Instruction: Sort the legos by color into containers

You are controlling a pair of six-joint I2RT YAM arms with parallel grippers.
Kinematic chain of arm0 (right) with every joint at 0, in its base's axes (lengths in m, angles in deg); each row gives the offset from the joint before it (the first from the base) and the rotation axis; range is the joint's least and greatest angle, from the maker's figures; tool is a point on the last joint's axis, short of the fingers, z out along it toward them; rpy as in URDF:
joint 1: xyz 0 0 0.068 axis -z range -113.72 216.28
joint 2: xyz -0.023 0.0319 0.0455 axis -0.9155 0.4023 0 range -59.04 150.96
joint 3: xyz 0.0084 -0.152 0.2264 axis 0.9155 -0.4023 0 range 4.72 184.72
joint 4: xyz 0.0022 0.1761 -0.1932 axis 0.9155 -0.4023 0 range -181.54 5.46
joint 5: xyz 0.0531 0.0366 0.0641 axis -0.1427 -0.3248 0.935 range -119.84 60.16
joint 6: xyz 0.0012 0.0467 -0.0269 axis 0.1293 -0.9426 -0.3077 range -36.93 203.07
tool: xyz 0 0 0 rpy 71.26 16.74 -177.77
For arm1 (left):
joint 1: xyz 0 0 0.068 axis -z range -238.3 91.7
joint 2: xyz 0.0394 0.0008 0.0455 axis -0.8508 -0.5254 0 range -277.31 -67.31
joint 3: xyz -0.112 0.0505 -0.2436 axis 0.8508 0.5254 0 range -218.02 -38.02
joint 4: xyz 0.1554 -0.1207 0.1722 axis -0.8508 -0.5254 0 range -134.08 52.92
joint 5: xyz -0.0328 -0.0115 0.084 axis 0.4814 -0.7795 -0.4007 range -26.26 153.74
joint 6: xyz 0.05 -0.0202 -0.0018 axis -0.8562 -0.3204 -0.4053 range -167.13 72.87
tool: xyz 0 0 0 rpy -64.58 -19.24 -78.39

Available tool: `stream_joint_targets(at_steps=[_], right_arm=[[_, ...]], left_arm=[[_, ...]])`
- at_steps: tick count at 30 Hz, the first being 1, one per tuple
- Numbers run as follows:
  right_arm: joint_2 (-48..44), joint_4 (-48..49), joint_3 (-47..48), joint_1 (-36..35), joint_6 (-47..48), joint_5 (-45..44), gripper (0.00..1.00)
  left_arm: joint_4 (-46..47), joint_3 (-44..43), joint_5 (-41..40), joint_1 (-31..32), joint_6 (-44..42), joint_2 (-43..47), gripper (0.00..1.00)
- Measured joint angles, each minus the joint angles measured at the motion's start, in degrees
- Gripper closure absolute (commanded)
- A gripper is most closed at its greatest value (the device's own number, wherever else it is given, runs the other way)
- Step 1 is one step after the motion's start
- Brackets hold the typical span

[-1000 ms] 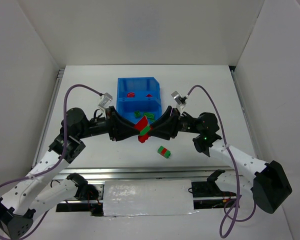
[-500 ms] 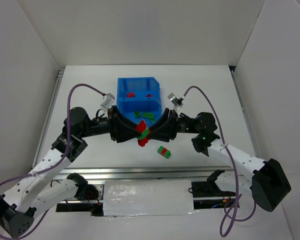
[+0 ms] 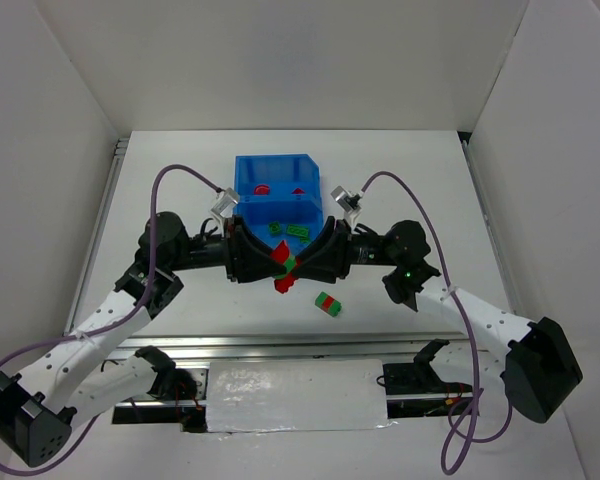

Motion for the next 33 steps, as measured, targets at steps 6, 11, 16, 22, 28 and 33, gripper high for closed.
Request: stream_joint_targets(at_steps=[6,11,16,22,28,33], right_arm=[[0.5,-0.7,0.7,0.0,0.2,0.4,0.88],[1.0,-0.7,1.0,0.2,0.2,0.5,0.89],[2.1,-1.4,2.1,-0.1,0.7,0.4,0.89],[2.3,-3.4,2.9,0.1,1.8,0.7,0.89],[2.3,-3.8,4.0,0.3,2.8,1.3,1.00],[2.4,2.2,2.1,0.3,1.2,2.4,1.00]], left_arm=[[0.4,0.1,0.2,-0.1,-0.1,-0.1,0.58],[1.0,0.1,0.7,-0.5,0.1,-0.5,0.47],[2.2,0.1,0.8,-0.4,0.7,-1.3,0.50],[1.3,0.0,0.4,-0.8,0.2,-1.6,0.91],[-5.4,-4.0,-0.5,-0.6,-4.0,-1.7,1.00],[-7.1,-4.6,-2.0,0.1,-3.8,-0.5,1.00]])
